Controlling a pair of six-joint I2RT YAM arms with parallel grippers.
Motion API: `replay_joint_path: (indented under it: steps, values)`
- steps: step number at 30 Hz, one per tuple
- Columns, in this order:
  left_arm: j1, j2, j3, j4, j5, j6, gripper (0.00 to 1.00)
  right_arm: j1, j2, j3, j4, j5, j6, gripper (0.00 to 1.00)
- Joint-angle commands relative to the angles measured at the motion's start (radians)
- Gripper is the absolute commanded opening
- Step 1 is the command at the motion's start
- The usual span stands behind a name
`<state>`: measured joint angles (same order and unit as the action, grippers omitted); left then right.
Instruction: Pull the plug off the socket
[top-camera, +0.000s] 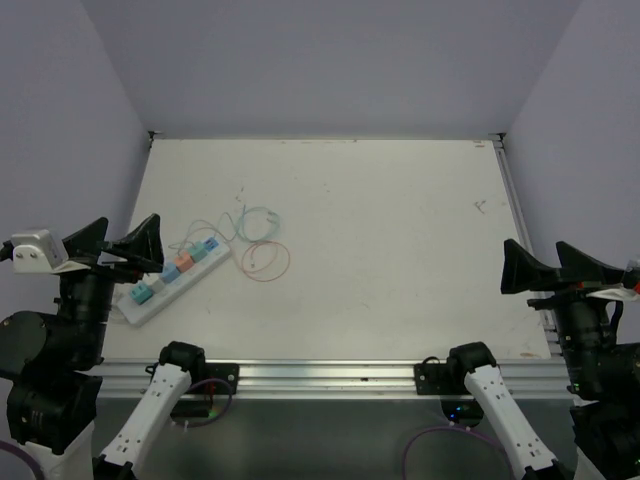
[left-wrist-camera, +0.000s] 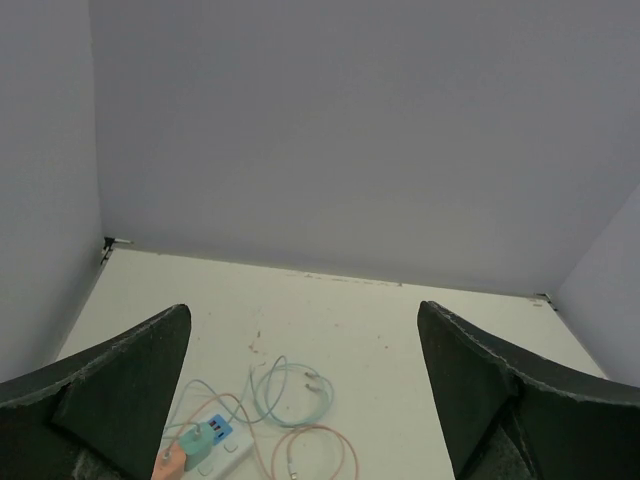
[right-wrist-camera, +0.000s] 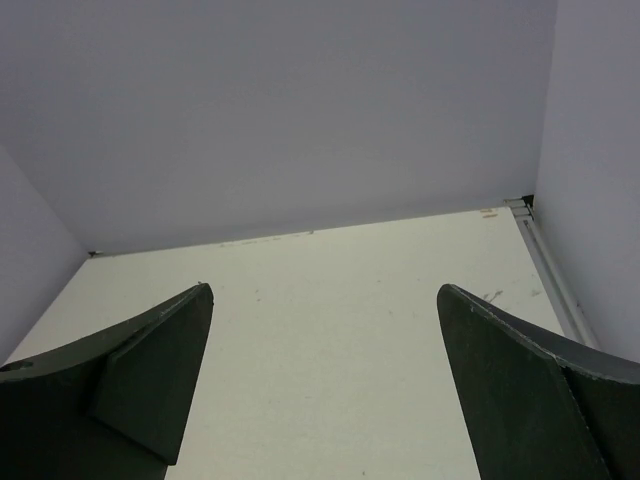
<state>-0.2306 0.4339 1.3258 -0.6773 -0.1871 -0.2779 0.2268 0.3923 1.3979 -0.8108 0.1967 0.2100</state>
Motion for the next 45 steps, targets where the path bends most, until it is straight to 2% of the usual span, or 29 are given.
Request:
replay_joint_path:
  steps: [1,13,20,28,34,45]
  values:
    - [-0.004,0.017,-0.008,-0.002,0.000,-0.015,1.00,-0.004,0.002,-0.013,0.009,0.017,0.011,0.99]
    - [-0.004,0.060,-0.028,-0.042,0.006,-0.029,1.00,-0.004,0.025,-0.060,-0.008,-0.029,0.061,0.99]
    - [-0.004,0.175,-0.043,-0.149,0.002,-0.064,1.00,-0.004,0.072,-0.105,-0.048,-0.101,0.088,0.99]
    - [-0.004,0.296,-0.118,-0.237,-0.037,-0.185,1.00,-0.004,0.085,-0.191,-0.042,-0.164,0.129,0.99]
    - [-0.004,0.384,-0.218,-0.225,-0.074,-0.195,1.00,-0.004,0.068,-0.264,-0.013,-0.192,0.144,0.99]
    - [-0.004,0.497,-0.373,-0.108,-0.129,-0.253,1.00,-0.004,0.057,-0.366,0.018,-0.256,0.163,0.99]
